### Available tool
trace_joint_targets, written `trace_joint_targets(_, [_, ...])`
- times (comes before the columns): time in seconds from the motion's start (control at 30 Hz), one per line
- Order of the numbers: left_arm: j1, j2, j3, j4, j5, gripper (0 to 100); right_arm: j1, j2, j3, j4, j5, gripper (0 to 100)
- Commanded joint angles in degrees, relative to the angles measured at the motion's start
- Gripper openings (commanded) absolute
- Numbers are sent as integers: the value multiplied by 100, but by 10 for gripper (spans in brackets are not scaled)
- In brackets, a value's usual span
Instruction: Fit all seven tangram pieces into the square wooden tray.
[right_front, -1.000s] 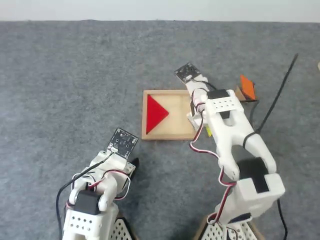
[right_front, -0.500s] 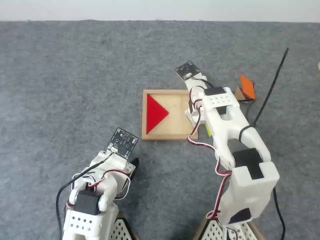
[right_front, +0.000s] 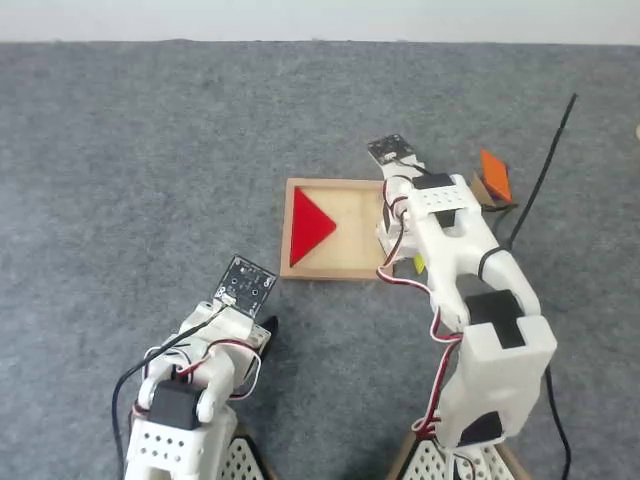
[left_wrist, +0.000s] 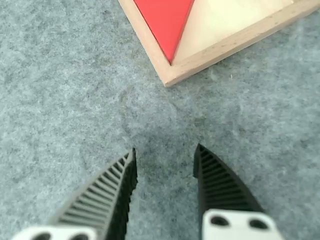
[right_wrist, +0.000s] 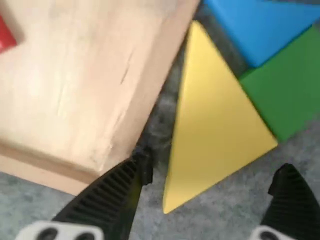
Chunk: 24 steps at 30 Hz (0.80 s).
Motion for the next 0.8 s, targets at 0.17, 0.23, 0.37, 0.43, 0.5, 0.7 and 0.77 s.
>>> trace_joint_targets(0.17, [35,-114,-75,35,44,183,-57,-48,-105,-426,-9,385])
trace_joint_targets(0.23, [35,-114,-75,35,44,183,-92,-48,-105,-611,185,385])
trace_joint_targets(0.37, [35,-114,-75,35,44,183,-66,-40,-105,-831,334,385])
trace_joint_targets(0.43, [35,-114,-75,35,44,183,-57,-40,-105,-848,343,385])
trace_joint_targets(0.5, [35,-114,-75,35,44,183,-84,-40,-105,-848,536,385])
trace_joint_targets(0.7, [35,-114,-75,35,44,183,-66,382,-492,-804,782,384])
trace_joint_targets(0.77, [35,-114,-75,35,44,183,-57,629,-853,-462,782,384])
